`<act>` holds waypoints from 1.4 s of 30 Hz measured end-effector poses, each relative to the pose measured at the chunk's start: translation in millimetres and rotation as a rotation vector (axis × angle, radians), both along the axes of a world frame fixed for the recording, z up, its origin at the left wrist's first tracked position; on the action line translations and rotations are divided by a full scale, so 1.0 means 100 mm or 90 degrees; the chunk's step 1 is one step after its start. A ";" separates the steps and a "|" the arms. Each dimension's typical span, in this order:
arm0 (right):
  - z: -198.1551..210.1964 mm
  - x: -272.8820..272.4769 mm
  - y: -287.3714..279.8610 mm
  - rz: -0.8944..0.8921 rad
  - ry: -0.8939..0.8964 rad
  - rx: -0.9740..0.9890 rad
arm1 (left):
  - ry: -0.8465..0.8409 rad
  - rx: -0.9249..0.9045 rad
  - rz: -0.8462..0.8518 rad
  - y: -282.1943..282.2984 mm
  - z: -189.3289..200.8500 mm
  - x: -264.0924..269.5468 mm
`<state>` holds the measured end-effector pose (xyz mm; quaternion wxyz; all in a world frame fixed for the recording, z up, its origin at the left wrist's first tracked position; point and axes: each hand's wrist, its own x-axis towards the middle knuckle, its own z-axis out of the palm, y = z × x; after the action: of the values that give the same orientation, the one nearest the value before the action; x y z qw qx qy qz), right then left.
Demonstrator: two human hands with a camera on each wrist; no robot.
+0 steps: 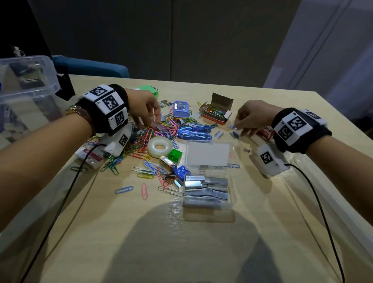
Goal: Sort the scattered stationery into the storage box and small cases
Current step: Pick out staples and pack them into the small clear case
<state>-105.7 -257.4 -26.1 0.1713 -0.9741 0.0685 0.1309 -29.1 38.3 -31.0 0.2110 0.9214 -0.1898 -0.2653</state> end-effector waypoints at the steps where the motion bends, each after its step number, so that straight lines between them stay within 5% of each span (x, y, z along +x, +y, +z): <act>1: 0.00 -0.01 0.02 0.038 -0.003 0.025 | -0.009 -0.026 0.006 0.01 0.01 0.00; 5: -0.05 0.01 0.12 0.188 -0.023 -0.064 | -0.036 -0.058 0.017 0.06 0.06 0.01; 11: -0.10 0.11 0.17 0.193 0.027 -0.067 | -0.135 -0.091 0.114 0.06 0.12 -0.01; 21: -0.06 0.11 0.19 0.235 0.052 -0.128 | -0.029 -0.279 0.149 -0.13 0.20 -0.19; 42: 0.54 -0.07 0.59 0.350 -0.155 -0.040 | 0.254 -0.439 0.247 -0.49 0.30 -0.53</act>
<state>-113.1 -198.0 28.0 0.1059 -0.9695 -0.2147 0.0523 -82.1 -10.4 -0.8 0.5844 0.7466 -0.0466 -0.3146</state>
